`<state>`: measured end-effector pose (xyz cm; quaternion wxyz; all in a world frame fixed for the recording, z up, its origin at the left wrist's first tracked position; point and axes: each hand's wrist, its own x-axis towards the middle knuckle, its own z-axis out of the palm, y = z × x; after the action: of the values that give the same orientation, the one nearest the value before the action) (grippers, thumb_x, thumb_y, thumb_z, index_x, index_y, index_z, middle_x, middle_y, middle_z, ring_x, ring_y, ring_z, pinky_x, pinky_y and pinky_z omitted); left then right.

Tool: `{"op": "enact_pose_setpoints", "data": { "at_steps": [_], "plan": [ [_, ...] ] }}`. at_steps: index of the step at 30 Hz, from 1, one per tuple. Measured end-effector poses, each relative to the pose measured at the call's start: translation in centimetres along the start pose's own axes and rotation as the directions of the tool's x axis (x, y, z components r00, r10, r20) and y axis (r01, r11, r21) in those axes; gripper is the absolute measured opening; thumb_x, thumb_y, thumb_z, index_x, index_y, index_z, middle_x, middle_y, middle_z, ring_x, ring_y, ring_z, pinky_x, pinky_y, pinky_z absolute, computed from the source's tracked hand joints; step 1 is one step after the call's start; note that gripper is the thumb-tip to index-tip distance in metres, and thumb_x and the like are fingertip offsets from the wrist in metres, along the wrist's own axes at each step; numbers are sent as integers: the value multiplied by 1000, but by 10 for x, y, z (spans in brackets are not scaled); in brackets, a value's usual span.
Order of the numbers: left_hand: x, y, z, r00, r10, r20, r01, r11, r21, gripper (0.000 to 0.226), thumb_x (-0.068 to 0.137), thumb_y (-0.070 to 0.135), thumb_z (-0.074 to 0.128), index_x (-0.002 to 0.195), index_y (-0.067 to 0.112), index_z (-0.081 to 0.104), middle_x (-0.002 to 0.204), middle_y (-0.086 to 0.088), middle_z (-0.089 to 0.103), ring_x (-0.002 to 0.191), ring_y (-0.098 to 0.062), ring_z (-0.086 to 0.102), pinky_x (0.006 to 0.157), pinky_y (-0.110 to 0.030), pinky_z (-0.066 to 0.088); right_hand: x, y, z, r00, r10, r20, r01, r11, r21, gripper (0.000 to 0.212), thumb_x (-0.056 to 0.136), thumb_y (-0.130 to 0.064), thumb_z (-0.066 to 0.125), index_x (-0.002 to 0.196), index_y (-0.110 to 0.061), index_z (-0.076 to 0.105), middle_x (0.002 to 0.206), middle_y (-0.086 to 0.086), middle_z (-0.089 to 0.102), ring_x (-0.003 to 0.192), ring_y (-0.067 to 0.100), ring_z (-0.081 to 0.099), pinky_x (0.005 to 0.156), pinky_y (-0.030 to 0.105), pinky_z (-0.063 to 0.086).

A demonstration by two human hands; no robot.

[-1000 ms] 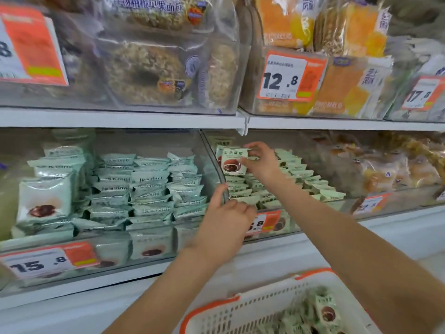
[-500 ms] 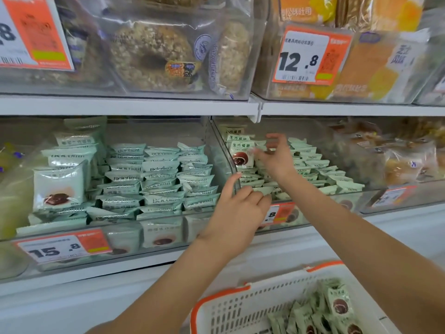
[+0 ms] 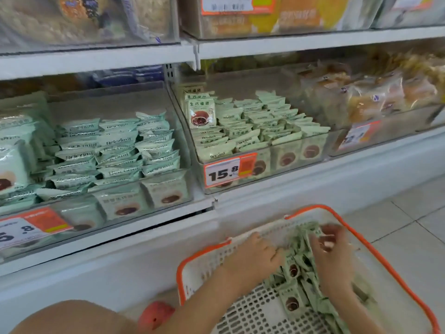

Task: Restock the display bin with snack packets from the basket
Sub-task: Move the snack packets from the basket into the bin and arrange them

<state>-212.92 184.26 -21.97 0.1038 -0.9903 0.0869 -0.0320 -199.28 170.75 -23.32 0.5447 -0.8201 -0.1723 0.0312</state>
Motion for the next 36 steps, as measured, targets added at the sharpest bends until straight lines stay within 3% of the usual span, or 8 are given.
{"op": "enact_pose_setpoints", "data": {
  "at_steps": [4,8,14,20,26,31,33,36],
  "plan": [
    [-12,35,49,917,-163,364,246,949,-195,28,82,3,65,109,12,63,101,-5,67,97,-24,59,92,-38,43,-44,67,12,873,347,341,-242,918,-314,28,90,-21,63,112,-19,45,106,-1,52,98,20,54,79,31,46],
    [-28,56,91,770,-209,603,439,859,-263,38,87,-10,46,120,8,52,116,-13,57,111,-31,50,97,-41,35,-73,113,26,559,566,606,-178,795,-579,44,90,-25,62,126,-20,36,112,0,43,91,15,50,65,20,44],
    [-49,79,139,525,-177,833,700,647,-304,44,90,-3,38,129,15,46,126,-9,51,111,-25,53,90,-34,44,-114,147,53,292,664,689,10,718,-696,64,84,-19,68,137,-19,32,136,10,41,114,24,51,86,31,46],
    [-64,105,160,310,-33,950,761,608,-227,42,91,5,47,131,14,47,130,-9,52,116,-26,52,97,-35,45,-150,149,77,-141,659,739,61,751,-658,69,83,-45,64,142,-22,36,144,1,41,118,17,47,98,32,41],
    [-72,118,167,297,-47,954,810,542,-226,38,90,11,48,126,22,52,127,-7,54,111,-25,54,92,-34,45,-168,152,87,-81,628,774,281,760,-586,81,77,-27,74,145,-20,31,138,10,45,122,29,49,97,37,43],
    [-72,110,164,319,38,947,819,492,-295,42,89,6,50,130,16,50,126,-9,54,111,-26,55,87,-32,46,-159,149,82,-22,641,767,111,765,-635,44,80,-28,67,121,-17,55,107,1,59,99,20,60,86,32,50],
    [-72,107,162,338,50,940,840,434,-325,42,86,6,56,126,17,49,123,-8,55,108,-25,56,83,-31,45,-152,145,78,51,659,750,-26,752,-659,14,83,-26,61,96,-20,61,81,-4,60,69,11,61,80,32,57],
    [-66,97,153,401,18,916,881,265,-391,46,80,10,65,122,18,48,118,-6,55,106,-21,54,86,-29,45,-135,134,68,170,645,745,-197,763,-615,11,81,-23,67,89,-20,60,73,-4,61,60,8,61,71,31,60]
  ]
}}
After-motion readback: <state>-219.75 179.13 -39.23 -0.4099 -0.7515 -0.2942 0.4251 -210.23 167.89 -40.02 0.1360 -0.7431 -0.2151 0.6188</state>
